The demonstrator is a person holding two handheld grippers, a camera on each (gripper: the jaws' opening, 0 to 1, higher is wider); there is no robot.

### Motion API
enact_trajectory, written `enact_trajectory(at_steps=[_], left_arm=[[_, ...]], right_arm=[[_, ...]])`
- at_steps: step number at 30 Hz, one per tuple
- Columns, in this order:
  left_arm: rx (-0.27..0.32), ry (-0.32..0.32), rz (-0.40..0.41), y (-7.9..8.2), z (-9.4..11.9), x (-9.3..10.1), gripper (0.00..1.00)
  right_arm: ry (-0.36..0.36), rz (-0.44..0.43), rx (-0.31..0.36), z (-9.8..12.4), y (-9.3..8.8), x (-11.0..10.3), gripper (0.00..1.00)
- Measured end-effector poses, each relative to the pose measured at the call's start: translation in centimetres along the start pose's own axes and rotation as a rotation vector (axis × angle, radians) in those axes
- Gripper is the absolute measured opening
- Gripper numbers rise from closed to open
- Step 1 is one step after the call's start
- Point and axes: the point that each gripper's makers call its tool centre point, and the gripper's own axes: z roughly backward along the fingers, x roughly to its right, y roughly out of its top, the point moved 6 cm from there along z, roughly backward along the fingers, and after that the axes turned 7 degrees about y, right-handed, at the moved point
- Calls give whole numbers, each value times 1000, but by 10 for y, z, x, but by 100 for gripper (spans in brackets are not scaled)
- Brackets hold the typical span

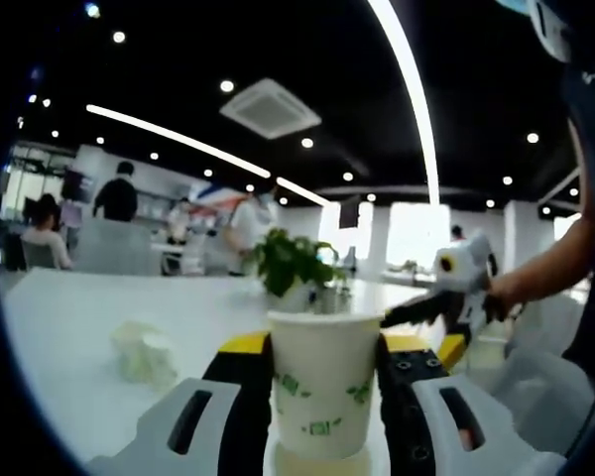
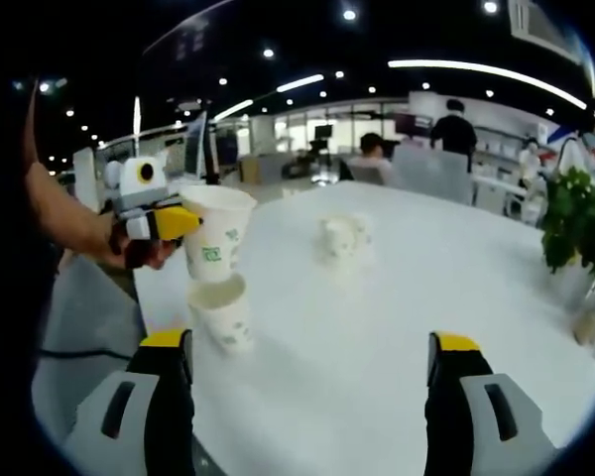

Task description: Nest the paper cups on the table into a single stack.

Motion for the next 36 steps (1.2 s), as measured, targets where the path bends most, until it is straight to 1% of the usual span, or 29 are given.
enact_trajectory(at_steps=[14,17,21,25,28,29,34,36], left_arm=[[-56,-6,3,-21,2,1,40],[-85,1,11,-25,2,0,40],[-103,2,4,-28,4,-1,41],[-138,10,0,-32,6,-3,41],[-161,6,0,-35,7,-2,41],[-165,1,-5,-35,7,0,42],[-223,-15,-31,-42,10,2,42],[-242,-16,-56,-46,10,3,42]], right_arm=[[3,-3,-2,-1,0,-1,97],[3,-5,0,-1,0,-1,97],[5,-4,1,-2,1,0,97],[8,-4,0,-4,0,-1,97],[11,-5,-1,-4,0,-2,97],[11,-4,-1,-4,0,-2,97],[10,-7,0,-5,-2,-2,97],[11,-6,0,-5,-2,-2,97]])
